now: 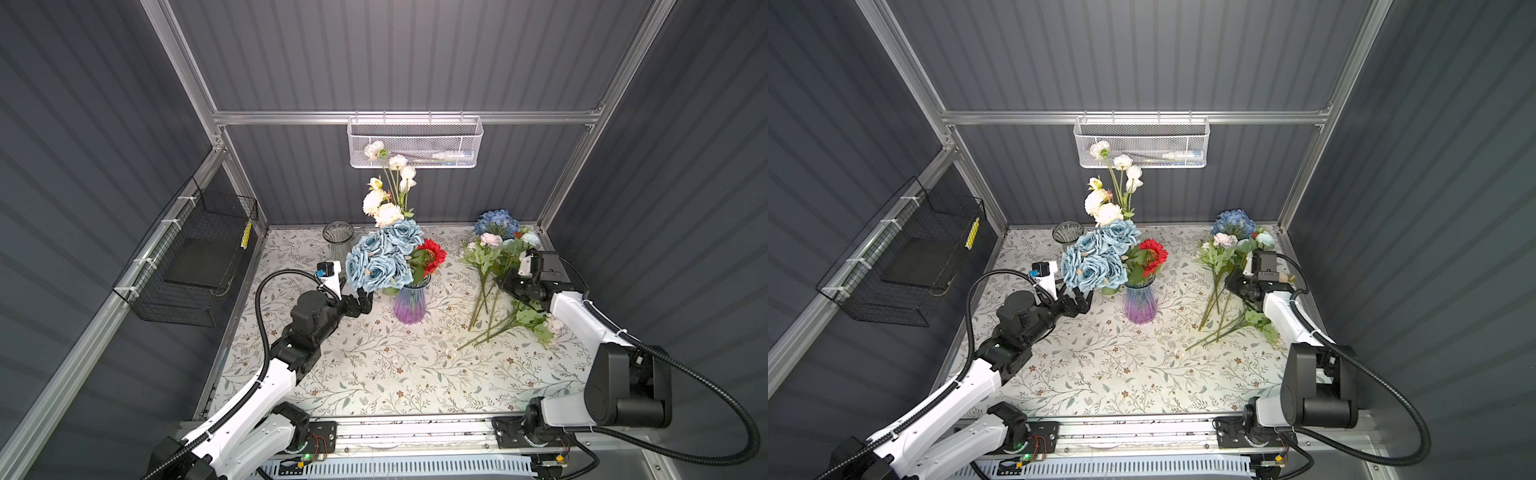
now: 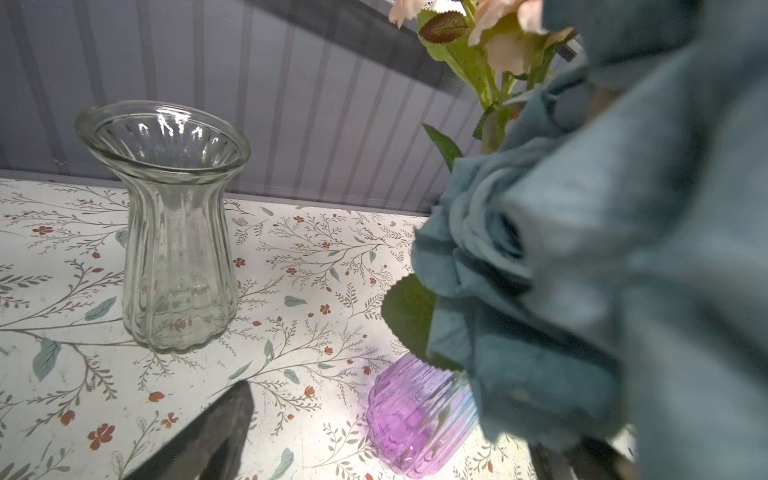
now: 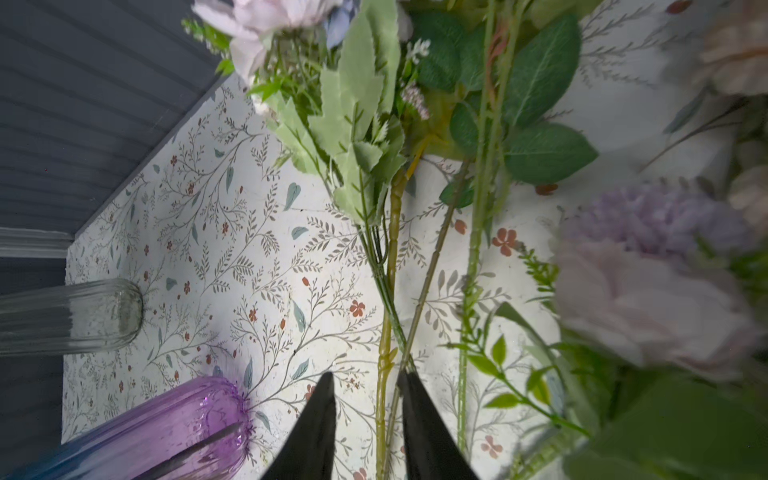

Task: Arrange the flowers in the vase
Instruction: 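Grasp a white rose stem in the pile with the right gripper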

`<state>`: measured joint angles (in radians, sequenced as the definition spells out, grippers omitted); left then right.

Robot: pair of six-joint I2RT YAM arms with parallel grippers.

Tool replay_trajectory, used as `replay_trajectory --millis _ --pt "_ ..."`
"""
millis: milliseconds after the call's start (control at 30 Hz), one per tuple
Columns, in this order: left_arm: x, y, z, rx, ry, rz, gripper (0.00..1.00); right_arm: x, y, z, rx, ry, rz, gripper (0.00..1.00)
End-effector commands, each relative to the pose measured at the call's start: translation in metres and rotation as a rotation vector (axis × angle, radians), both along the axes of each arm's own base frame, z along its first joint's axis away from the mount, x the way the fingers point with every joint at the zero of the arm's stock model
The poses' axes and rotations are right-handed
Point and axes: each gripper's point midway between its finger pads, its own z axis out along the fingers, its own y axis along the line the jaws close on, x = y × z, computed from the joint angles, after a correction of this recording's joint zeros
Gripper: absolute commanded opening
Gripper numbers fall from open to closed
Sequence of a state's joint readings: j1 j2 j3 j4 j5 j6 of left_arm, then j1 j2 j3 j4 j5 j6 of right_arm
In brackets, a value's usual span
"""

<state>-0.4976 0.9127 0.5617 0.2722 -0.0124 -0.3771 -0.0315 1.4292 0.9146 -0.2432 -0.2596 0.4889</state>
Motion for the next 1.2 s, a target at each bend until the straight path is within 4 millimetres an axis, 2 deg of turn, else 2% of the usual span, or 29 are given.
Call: replay_trajectory --millis 0,233,433,600,733,933,1000,1100,1167 --pt "0.003 0.003 0.004 -0.008 -0.024 0.025 1.00 -0.012 0.000 -0.023 -0.038 0.089 0.005 0.31" --pt "0.006 0.006 0.010 -0.008 -0.043 0.044 0.99 -0.027 -0.016 -0.060 -0.113 0.199 -0.061 0.31" --pt "0.006 0.002 0.014 -0.001 -0.043 0.024 0.99 -0.017 -0.017 -0.078 -0.139 0.248 -0.052 0.30" --pt "0.005 0.002 0.016 -0.004 -0.048 0.023 0.99 -0.004 -0.024 -0.086 -0.171 0.271 -0.079 0.30" --pt "0.005 0.002 0.018 -0.005 -0.052 0.022 0.99 0.008 -0.020 -0.090 -0.160 0.280 -0.068 0.27" --pt "0.003 0.004 0.020 -0.007 -0.058 0.024 0.99 0.010 -0.023 -0.097 -0.161 0.303 -0.094 0.19" --pt "0.002 0.004 0.021 -0.010 -0.061 0.024 0.99 0.007 -0.023 -0.100 -0.162 0.313 -0.104 0.15" --pt "0.002 0.004 0.022 -0.011 -0.064 0.023 0.99 0.006 -0.022 -0.097 -0.163 0.290 -0.101 0.00" --pt "0.002 0.003 0.022 -0.010 -0.064 0.021 0.99 0.006 -0.021 -0.085 -0.172 0.249 -0.097 0.00"
